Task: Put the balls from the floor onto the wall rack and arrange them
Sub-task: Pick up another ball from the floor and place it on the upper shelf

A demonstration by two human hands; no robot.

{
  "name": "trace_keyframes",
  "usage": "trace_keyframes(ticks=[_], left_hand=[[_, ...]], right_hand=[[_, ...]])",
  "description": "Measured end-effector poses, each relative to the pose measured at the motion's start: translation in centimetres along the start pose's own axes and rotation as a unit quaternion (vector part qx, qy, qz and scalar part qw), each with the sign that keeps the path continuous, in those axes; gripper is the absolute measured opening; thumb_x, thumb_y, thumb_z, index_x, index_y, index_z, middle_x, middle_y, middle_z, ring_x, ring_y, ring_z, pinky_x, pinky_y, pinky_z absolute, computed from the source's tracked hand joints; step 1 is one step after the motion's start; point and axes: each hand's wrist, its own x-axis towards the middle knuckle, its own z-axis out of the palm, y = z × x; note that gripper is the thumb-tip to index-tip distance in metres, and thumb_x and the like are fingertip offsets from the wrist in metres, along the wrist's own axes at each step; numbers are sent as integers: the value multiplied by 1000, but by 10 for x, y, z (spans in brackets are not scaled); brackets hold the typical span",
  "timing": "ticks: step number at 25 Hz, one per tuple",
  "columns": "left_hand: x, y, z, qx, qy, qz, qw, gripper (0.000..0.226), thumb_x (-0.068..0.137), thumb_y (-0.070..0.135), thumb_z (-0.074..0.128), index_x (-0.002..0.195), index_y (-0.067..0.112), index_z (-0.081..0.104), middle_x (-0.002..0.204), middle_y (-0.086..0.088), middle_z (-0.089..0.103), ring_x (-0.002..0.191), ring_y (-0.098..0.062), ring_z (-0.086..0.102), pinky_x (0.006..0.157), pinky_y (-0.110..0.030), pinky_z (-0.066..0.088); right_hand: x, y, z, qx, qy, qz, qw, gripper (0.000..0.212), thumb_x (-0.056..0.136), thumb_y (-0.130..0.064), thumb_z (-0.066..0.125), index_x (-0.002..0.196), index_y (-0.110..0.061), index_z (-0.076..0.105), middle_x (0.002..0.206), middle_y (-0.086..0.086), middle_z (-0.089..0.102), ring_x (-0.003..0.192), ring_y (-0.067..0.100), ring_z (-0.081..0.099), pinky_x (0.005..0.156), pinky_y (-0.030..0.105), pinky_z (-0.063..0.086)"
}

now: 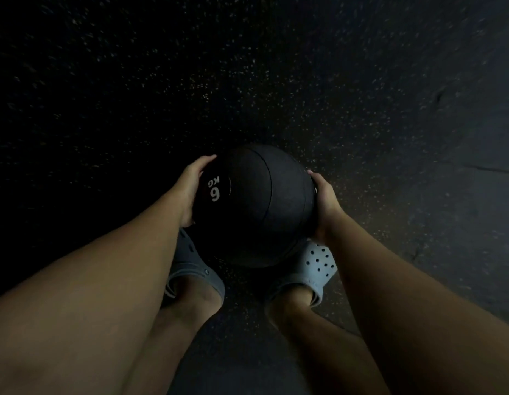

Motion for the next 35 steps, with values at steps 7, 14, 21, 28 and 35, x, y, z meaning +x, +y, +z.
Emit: trace_keyframes(ticks=[7, 14, 21, 28, 35], left_hand=[[-125, 29, 6, -78, -20, 26, 996, 45, 84, 56, 66, 86, 15, 85, 84, -5, 80, 72, -23, 77, 71, -32, 61], [-426, 128, -21, -139, -67, 181, 971, 48, 88, 54, 60, 102, 15, 85, 97, -8, 79, 89, -27, 73, 82, -38, 57], [-780, 204, -122, -234, -68, 467, 850, 44, 93, 50, 51, 81, 17, 77, 73, -5, 74, 68, -21, 71, 68, -30, 52], [-1105, 147, -257, -323, 35, 702, 634, 40, 93, 43, 52, 70, 18, 73, 70, -4, 70, 67, -22, 67, 65, -30, 53], [-1328, 40, -374, -310, 227, 807, 449, 45, 91, 47, 49, 89, 14, 79, 81, -9, 78, 73, -26, 75, 63, -30, 61]], right_hand=[[-139, -31, 8, -18, 2, -66, 998, 50, 99, -56, 44, 111, -21, 77, 95, 3, 84, 96, 23, 73, 66, 33, 55], [-437, -116, 77, -94, -28, -241, 965, 65, 95, -63, 49, 142, -21, 62, 137, 13, 67, 126, 36, 62, 111, 56, 48], [-779, -164, 225, -158, -159, -472, 853, 45, 89, -64, 57, 109, -25, 65, 113, 5, 70, 98, 25, 67, 83, 40, 55], [-1090, -89, 395, -189, -379, -621, 660, 52, 85, -54, 61, 109, -12, 79, 112, 8, 82, 105, 27, 77, 93, 40, 63], [-1313, 49, 521, -226, -610, -589, 479, 54, 91, -57, 56, 123, -19, 77, 113, 10, 82, 107, 36, 75, 89, 44, 60]])
